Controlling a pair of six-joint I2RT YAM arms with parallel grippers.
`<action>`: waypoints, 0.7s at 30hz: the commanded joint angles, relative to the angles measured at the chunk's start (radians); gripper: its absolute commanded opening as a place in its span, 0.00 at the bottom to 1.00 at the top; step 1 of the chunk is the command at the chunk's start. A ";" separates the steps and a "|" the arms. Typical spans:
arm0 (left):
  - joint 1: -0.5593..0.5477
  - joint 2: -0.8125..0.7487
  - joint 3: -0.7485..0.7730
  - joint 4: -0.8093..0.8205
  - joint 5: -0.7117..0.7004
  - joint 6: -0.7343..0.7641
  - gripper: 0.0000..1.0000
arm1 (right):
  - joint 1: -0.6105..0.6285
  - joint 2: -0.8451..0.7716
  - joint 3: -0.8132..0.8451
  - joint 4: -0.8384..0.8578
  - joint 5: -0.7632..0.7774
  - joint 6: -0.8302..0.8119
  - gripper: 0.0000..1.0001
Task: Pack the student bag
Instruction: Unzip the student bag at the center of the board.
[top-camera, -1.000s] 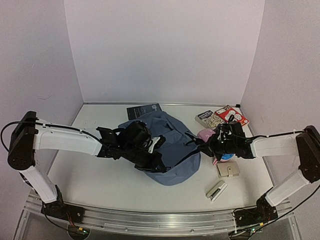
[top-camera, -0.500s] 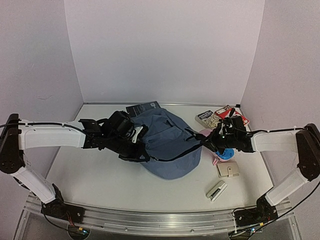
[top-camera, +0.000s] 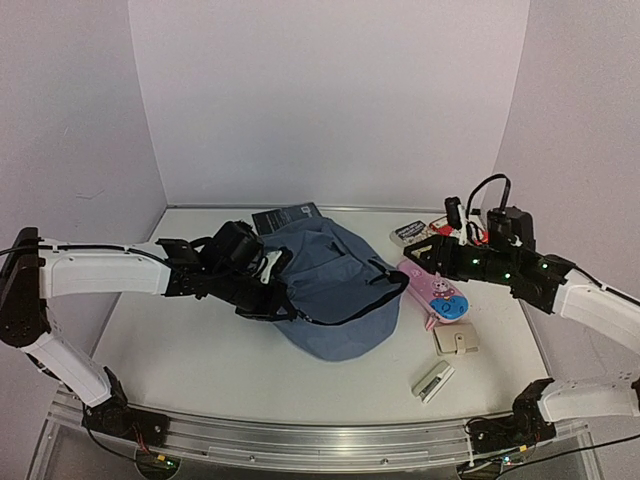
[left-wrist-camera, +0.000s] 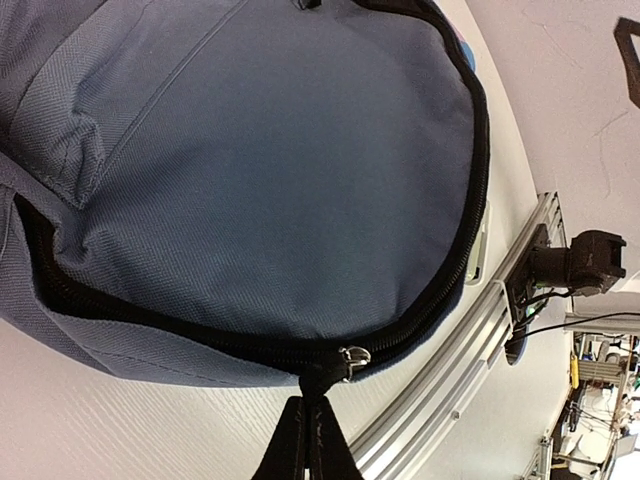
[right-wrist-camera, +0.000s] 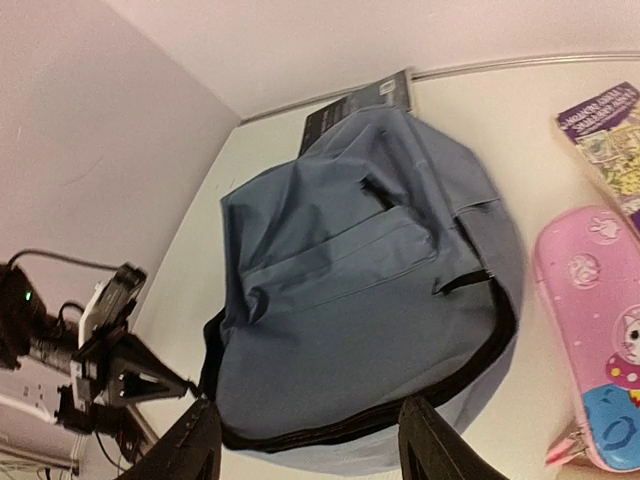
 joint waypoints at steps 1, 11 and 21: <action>0.027 -0.021 -0.003 0.060 -0.035 -0.051 0.00 | 0.191 0.051 0.075 -0.032 0.044 -0.112 0.59; 0.050 -0.022 -0.007 0.072 -0.034 -0.102 0.00 | 0.508 0.393 0.267 -0.028 0.340 -0.235 0.47; 0.056 -0.036 -0.018 0.081 -0.049 -0.126 0.00 | 0.628 0.633 0.416 -0.066 0.459 -0.313 0.42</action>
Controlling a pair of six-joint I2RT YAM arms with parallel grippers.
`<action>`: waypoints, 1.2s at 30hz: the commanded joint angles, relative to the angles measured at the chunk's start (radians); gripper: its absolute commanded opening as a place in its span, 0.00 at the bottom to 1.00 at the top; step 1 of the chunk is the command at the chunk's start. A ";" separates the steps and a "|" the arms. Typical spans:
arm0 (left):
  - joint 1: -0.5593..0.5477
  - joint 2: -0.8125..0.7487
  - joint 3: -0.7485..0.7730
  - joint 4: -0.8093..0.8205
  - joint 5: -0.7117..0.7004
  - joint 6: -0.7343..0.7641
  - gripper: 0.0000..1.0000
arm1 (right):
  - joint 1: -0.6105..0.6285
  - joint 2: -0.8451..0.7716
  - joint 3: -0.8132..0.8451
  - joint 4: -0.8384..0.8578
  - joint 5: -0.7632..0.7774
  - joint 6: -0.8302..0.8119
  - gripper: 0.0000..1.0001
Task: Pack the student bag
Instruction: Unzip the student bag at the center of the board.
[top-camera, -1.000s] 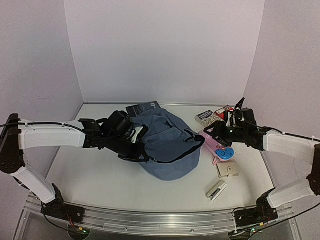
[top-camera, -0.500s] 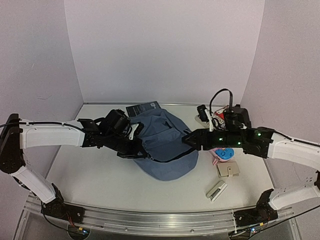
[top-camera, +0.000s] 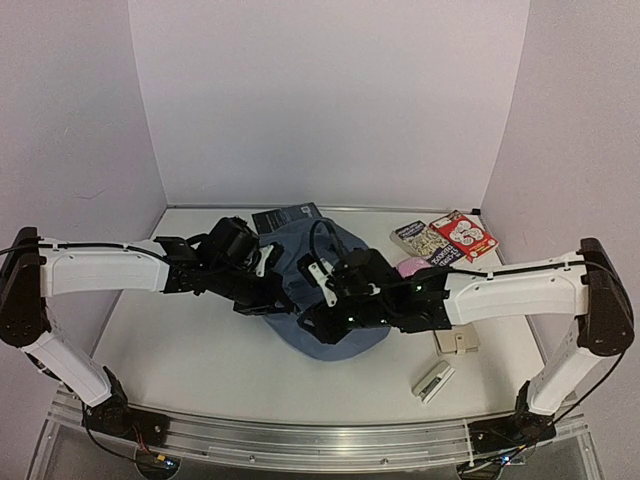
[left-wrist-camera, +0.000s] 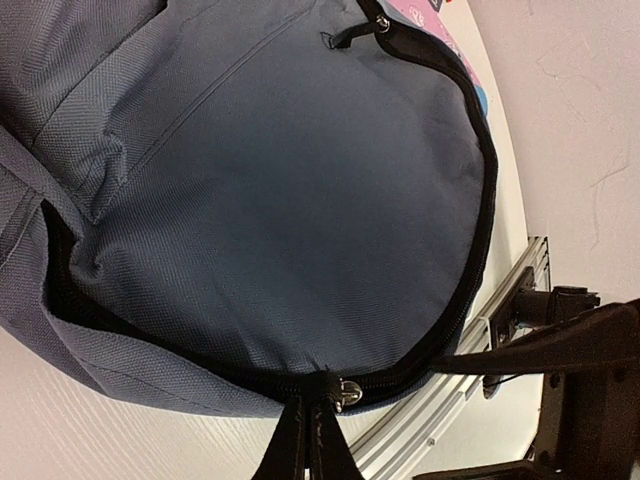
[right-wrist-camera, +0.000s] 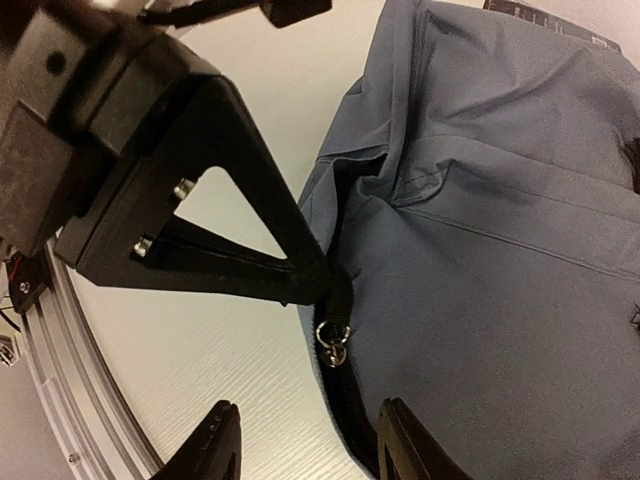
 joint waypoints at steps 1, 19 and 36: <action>0.017 -0.040 -0.013 0.057 -0.045 -0.020 0.00 | 0.025 0.059 0.064 -0.018 0.090 -0.049 0.37; 0.043 -0.062 -0.025 0.063 -0.048 -0.017 0.00 | 0.061 0.133 0.052 -0.021 0.226 -0.050 0.24; 0.342 -0.065 -0.073 0.040 -0.018 -0.006 0.00 | 0.142 0.030 -0.067 -0.019 0.189 0.083 0.00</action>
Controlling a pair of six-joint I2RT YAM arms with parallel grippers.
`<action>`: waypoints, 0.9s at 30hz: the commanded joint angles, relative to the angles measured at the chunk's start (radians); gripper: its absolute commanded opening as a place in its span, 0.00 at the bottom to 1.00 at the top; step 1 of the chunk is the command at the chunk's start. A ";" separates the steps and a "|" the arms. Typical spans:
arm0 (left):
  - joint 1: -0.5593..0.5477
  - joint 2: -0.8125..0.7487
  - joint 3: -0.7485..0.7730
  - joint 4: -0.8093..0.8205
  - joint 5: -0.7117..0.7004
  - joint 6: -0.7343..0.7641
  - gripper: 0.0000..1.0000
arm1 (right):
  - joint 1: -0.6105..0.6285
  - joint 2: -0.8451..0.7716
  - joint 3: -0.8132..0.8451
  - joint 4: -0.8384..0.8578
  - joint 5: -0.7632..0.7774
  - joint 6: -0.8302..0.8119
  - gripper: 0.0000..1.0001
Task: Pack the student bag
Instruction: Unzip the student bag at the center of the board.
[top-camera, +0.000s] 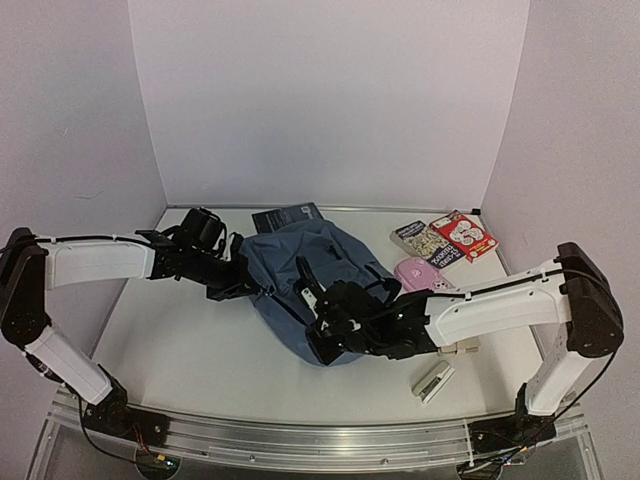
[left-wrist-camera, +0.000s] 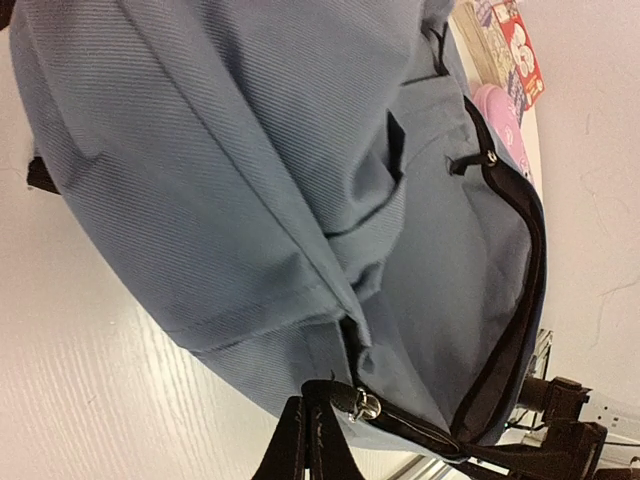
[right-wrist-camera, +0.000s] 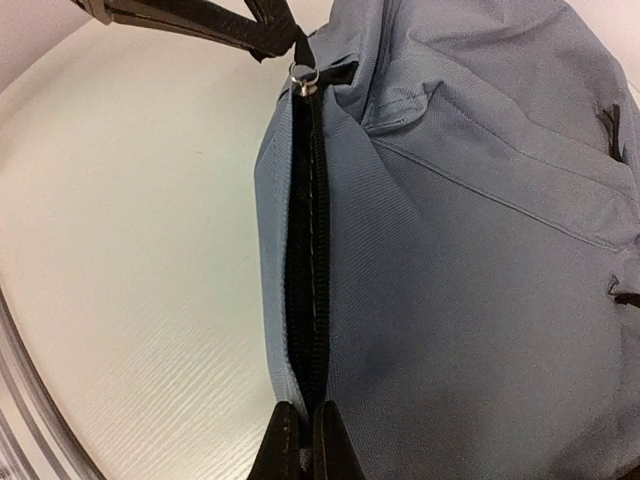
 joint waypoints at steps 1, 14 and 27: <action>0.113 -0.047 -0.016 0.034 -0.034 0.009 0.00 | 0.051 -0.068 -0.045 -0.038 -0.022 0.077 0.00; 0.141 -0.029 -0.087 0.097 0.088 0.039 0.00 | 0.074 -0.196 0.008 -0.162 0.169 0.458 0.67; 0.111 -0.004 -0.152 0.141 0.140 0.028 0.00 | -0.097 -0.360 -0.174 -0.220 0.092 0.860 0.89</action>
